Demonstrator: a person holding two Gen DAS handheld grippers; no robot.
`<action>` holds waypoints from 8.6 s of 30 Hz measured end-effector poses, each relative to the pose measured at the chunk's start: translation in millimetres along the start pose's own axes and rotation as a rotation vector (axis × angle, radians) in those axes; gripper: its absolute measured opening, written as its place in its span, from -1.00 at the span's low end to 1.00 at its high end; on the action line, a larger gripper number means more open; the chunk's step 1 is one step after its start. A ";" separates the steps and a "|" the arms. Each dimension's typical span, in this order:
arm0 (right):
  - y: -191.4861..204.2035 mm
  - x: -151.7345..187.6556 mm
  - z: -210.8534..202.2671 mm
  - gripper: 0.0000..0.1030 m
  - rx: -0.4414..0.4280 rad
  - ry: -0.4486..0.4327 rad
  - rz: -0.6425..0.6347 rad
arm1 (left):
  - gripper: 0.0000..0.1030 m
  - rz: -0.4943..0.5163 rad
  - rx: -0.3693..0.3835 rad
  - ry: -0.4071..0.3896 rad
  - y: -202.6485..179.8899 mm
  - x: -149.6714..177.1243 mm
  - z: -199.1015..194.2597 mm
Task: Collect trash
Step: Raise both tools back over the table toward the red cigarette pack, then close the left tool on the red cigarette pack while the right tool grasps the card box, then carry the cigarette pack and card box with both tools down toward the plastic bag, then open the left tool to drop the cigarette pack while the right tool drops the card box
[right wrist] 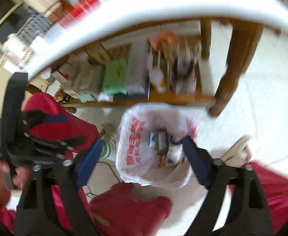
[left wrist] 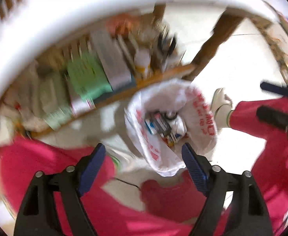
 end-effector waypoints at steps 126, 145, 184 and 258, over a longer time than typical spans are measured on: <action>9.3 -271.9 -11.5 0.20 0.225 -0.054 -0.092 | 0.14 0.113 -0.031 -0.271 120.8 -199.5 -87.6; 60.8 -193.9 -99.1 0.20 0.194 -0.248 -0.200 | 0.14 -0.052 -0.089 -0.451 77.7 -145.5 -160.0; 44.0 0.6 -48.2 0.20 0.180 -0.107 -0.121 | 0.15 0.002 0.073 -0.257 -36.0 -13.3 -48.3; -55.0 84.5 207.9 0.39 0.129 0.456 0.151 | 0.32 -0.243 0.188 0.382 -31.8 13.1 219.0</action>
Point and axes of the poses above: each gripper's, at about its wrist camera, not at the fingertips, and z roughly the way its jaws point, y to its left, x to its underside, the point moved 8 cm from there along z, roughly the way its jaws point, and after that the axes turned 2 degrees about z, right-handed, at the moved point
